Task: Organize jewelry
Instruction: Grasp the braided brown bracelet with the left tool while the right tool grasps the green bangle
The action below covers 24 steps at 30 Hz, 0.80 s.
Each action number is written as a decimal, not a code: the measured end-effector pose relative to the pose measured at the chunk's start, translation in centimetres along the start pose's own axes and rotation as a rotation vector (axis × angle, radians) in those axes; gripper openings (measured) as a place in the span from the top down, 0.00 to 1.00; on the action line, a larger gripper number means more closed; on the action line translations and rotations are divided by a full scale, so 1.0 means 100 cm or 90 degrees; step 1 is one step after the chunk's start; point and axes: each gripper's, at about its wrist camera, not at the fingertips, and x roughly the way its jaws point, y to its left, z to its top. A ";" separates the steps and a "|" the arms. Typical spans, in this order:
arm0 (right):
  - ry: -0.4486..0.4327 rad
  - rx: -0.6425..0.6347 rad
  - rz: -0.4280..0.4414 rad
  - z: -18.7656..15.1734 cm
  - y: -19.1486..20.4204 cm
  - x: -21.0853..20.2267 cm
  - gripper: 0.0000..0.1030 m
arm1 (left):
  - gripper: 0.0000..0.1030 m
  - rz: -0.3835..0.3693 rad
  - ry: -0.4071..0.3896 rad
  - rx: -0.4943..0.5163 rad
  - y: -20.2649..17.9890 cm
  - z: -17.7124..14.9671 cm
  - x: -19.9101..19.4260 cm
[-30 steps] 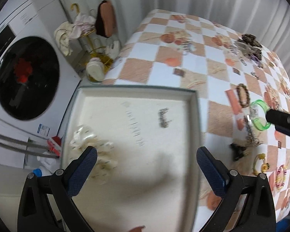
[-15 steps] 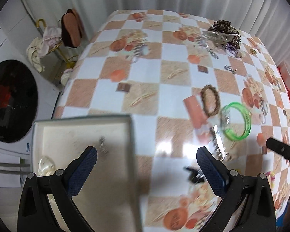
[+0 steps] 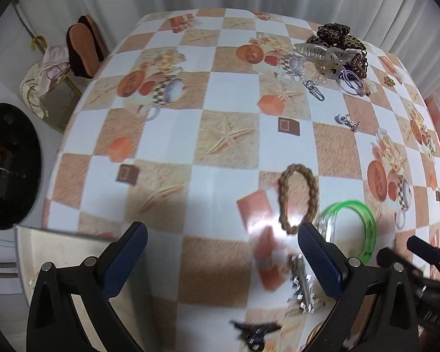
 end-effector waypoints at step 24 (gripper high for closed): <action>-0.024 -0.170 -0.093 0.001 0.050 0.029 0.69 | 0.44 -0.036 0.014 0.072 -0.042 0.019 0.035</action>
